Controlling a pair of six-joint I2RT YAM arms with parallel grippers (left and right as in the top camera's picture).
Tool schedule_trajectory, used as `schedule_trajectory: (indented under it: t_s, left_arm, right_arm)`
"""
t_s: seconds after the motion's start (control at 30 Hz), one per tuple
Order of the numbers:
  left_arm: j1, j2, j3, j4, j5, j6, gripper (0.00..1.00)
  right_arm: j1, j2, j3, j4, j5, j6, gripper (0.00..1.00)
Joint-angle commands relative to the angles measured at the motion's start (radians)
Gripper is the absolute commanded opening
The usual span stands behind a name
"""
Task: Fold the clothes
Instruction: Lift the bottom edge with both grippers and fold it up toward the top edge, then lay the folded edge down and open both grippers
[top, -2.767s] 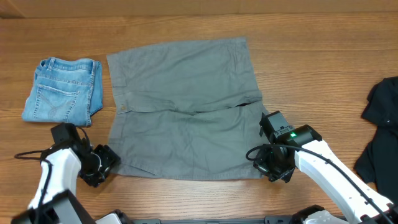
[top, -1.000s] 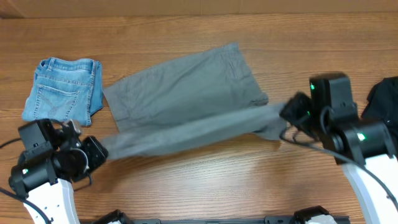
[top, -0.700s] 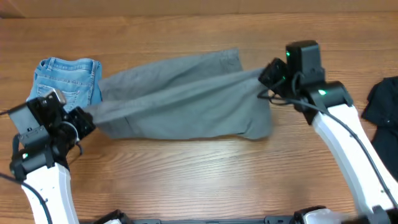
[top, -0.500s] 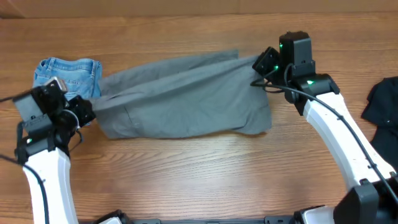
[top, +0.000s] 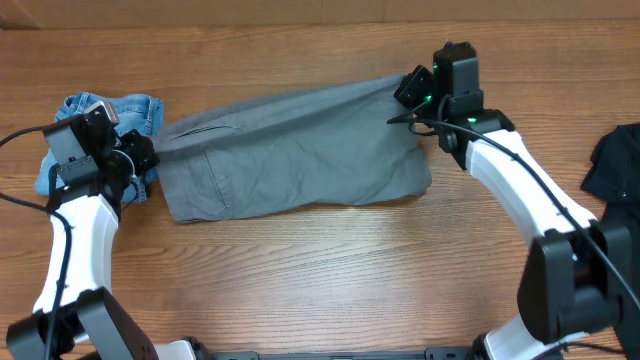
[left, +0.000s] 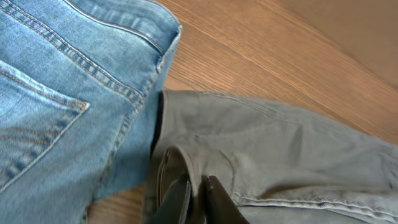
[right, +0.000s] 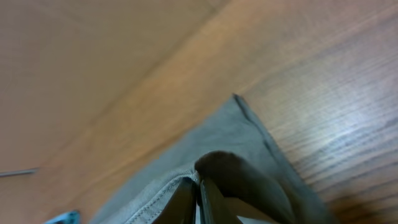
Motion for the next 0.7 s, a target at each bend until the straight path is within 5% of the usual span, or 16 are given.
schedule_trajectory:
  t_s: [0.0, 0.43, 0.57, 0.67]
  left_arm:
    - [0.000, 0.048, 0.024, 0.037, -0.052, 0.005, 0.12]
    - [-0.034, 0.108, 0.024, 0.235, -0.044, -0.045, 0.16]
    - [-0.050, 0.109, 0.024, 0.234, -0.057, -0.044, 0.24]
    - [-0.052, 0.110, 0.024, 0.237, -0.077, -0.045, 0.43]
  right_arm:
    - [-0.027, 0.042, 0.022, 0.022, 0.049, -0.001, 0.08]
    - [-0.027, 0.072, 0.022, 0.060, 0.049, -0.005, 0.11]
    - [-0.027, 0.077, 0.022, -0.006, 0.049, -0.058, 0.34]
    - [-0.027, 0.086, 0.022, -0.075, 0.015, -0.092, 0.46]
